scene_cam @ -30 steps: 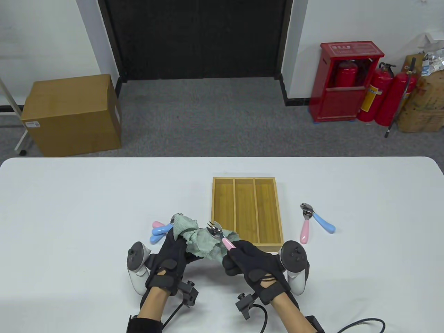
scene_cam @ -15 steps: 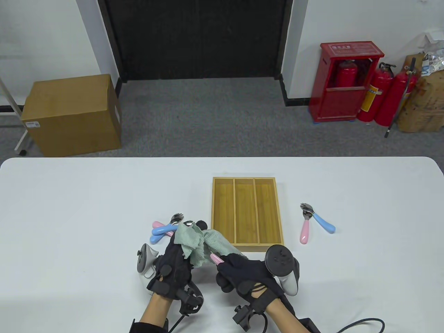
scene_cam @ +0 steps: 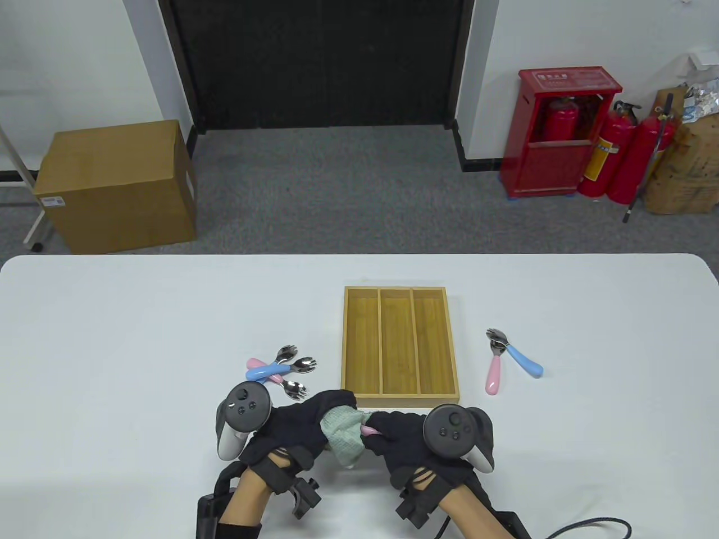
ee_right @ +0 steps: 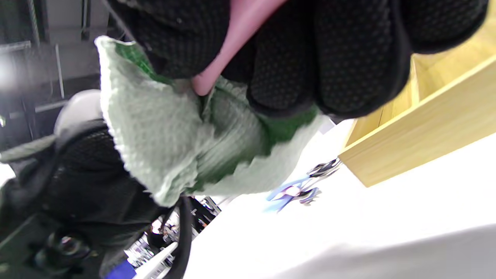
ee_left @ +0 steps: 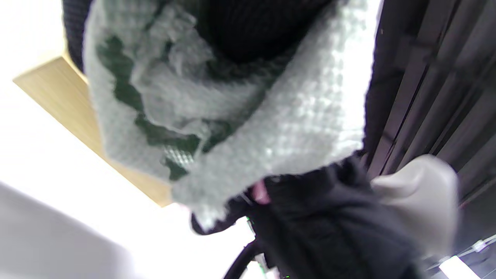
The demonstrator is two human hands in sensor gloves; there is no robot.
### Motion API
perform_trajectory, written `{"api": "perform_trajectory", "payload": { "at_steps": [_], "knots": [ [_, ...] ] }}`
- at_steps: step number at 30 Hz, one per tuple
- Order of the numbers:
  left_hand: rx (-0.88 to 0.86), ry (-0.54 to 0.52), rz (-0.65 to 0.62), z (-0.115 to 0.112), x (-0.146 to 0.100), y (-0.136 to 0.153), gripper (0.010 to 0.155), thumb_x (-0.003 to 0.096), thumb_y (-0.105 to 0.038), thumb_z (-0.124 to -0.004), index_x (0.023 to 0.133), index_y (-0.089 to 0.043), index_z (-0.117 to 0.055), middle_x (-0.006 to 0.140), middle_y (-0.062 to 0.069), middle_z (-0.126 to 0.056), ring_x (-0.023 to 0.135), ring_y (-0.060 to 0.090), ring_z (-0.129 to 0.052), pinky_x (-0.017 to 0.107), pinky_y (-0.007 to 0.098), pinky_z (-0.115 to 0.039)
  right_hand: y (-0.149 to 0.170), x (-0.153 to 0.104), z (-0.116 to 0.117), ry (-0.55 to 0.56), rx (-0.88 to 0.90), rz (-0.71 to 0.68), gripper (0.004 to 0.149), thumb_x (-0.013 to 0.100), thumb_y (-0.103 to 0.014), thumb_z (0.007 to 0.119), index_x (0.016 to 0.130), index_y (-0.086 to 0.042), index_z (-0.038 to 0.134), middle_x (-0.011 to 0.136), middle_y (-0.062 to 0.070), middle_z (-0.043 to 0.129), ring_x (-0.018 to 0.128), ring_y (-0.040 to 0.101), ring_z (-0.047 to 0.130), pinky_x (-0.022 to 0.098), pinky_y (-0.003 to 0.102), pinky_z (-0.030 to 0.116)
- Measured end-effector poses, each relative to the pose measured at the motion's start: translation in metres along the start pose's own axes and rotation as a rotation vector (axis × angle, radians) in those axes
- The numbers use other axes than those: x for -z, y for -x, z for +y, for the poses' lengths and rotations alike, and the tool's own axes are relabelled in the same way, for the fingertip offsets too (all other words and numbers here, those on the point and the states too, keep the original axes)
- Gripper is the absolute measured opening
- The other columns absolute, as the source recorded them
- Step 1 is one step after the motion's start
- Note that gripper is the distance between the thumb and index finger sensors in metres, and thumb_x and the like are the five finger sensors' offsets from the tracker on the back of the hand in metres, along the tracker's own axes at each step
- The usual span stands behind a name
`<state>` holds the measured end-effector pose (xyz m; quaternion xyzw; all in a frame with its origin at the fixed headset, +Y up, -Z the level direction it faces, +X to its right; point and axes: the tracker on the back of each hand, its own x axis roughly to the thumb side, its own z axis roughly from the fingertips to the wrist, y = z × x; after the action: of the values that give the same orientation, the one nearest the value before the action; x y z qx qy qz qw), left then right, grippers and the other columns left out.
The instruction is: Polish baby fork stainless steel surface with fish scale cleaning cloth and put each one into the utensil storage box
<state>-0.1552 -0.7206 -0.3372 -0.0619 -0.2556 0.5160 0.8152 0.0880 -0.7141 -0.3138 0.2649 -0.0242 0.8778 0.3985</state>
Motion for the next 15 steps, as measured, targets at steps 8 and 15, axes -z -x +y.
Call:
{"api": "perform_trajectory", "payload": {
  "at_steps": [8,15],
  "knots": [
    [0.242,-0.086,-0.032,-0.01,0.0,-0.005,0.047,0.0421,-0.029,-0.087,0.089,-0.024,-0.084,0.078,0.009,-0.096,0.044,0.023,-0.107,0.035,0.04,-0.09,-0.004,-0.001,-0.004,0.033,-0.173,-0.074,0.042,0.034,-0.032,0.083,0.072,-0.015,0.089,0.054,0.018,0.096,0.038,0.039,0.092,0.039,0.064,0.071],
    [0.062,-0.23,-0.006,-0.004,-0.004,0.006,0.047,0.0398,-0.035,-0.088,0.086,-0.026,-0.091,0.069,0.008,-0.104,0.034,0.018,-0.11,0.027,0.036,-0.092,-0.003,-0.002,-0.006,0.076,-0.103,-0.062,0.043,0.037,-0.036,0.083,0.074,-0.014,0.087,0.052,0.016,0.097,0.034,0.035,0.094,0.037,0.061,0.074]
  ]
}}
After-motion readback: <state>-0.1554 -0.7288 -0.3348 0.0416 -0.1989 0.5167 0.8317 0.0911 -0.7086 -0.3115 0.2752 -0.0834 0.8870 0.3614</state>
